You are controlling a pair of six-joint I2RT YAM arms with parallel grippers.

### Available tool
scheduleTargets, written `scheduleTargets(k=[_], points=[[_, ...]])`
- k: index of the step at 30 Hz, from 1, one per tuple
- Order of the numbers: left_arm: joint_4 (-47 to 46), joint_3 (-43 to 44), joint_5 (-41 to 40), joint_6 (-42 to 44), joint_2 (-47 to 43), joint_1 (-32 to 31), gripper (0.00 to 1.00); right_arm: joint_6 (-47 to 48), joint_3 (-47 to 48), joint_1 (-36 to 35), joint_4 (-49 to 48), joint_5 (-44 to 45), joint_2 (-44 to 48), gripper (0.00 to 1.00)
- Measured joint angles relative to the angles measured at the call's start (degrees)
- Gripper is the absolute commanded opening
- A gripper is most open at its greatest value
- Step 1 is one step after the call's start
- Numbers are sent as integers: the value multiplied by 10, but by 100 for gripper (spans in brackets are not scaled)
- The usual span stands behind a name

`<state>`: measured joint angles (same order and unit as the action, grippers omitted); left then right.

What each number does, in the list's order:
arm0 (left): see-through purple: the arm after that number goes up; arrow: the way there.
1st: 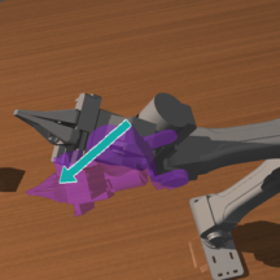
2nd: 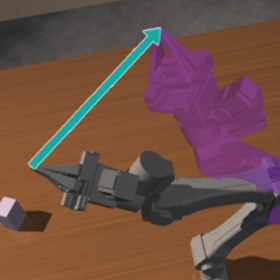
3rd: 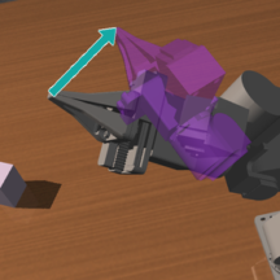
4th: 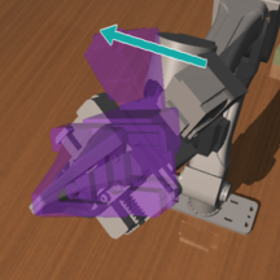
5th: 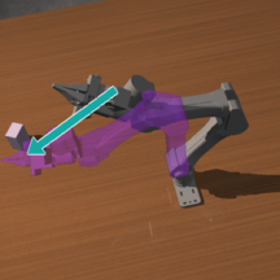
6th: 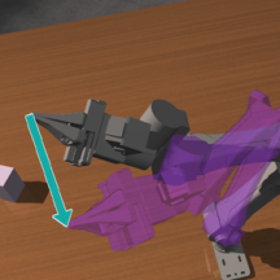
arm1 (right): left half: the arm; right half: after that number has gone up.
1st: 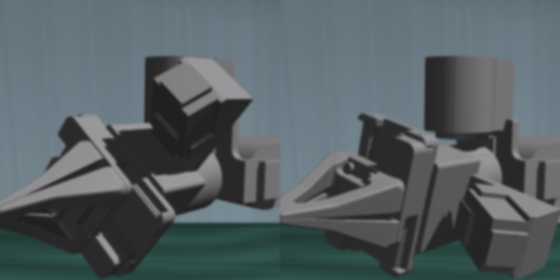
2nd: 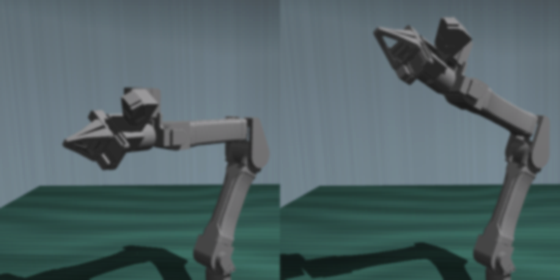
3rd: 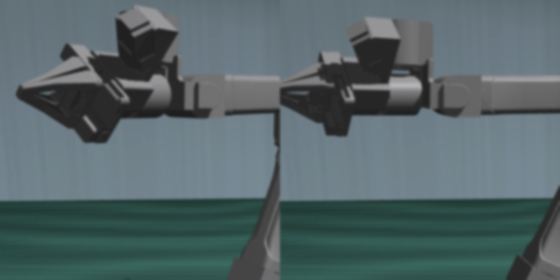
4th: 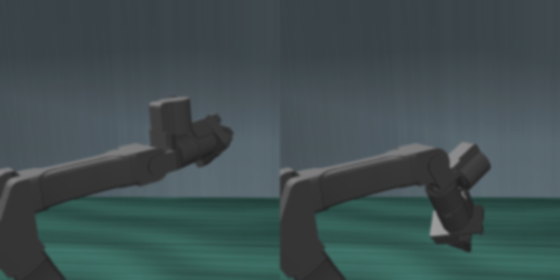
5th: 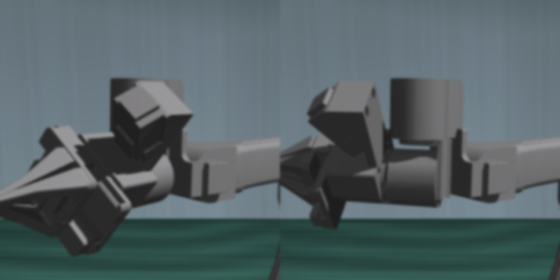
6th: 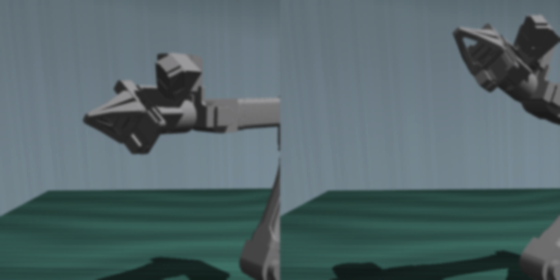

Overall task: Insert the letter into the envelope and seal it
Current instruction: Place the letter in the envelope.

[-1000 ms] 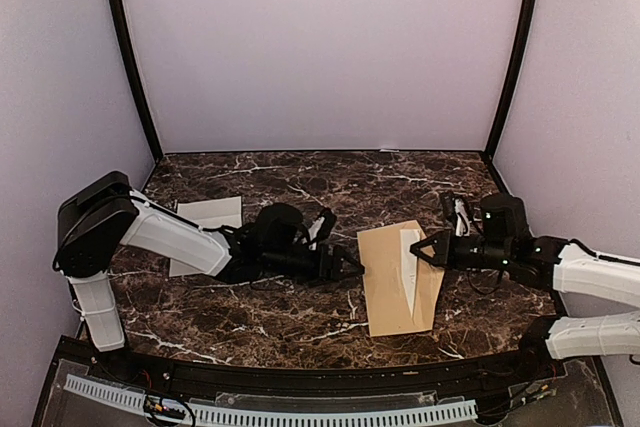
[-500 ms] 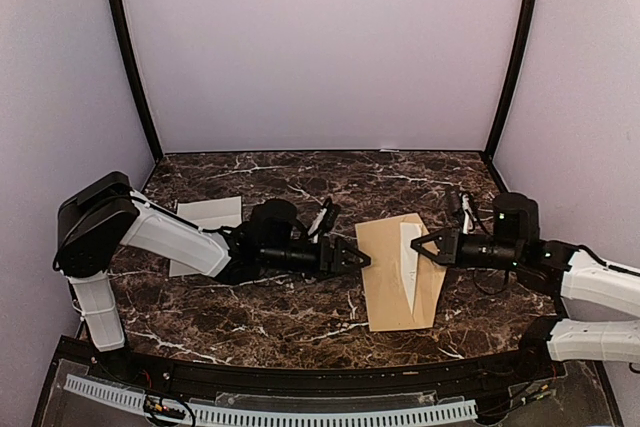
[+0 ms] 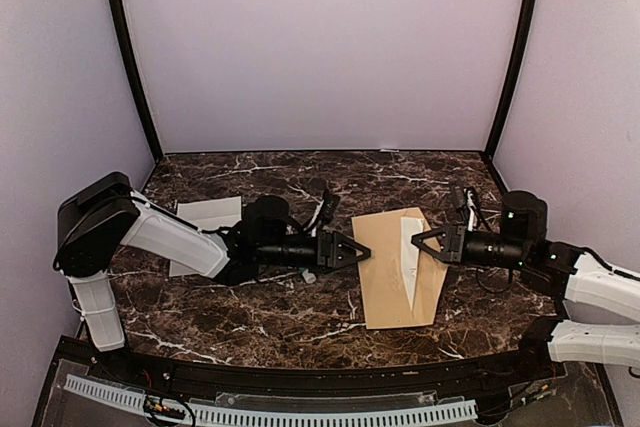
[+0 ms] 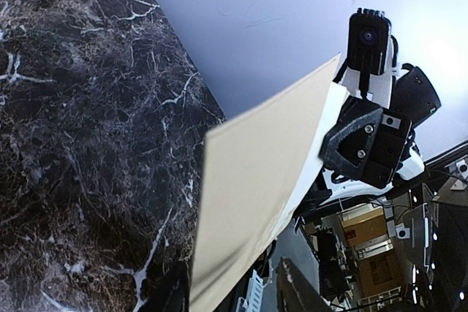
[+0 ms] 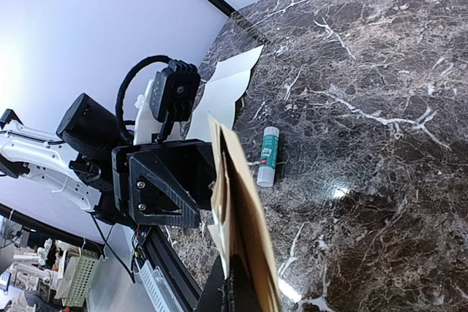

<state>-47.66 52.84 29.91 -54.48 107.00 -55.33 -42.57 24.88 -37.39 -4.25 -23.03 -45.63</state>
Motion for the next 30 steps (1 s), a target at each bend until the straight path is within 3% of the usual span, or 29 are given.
scheduleTargets(k=[7,20,30], points=[[-63,-28,21,-5,0,1,1,0,0,0,15,7,2,0],[-94,-35,68,27,-4,1,0,8,52,19,137,38,-26,0],[-103,-35,102,32,-15,1,0,13,54,37,137,7,-42,0]])
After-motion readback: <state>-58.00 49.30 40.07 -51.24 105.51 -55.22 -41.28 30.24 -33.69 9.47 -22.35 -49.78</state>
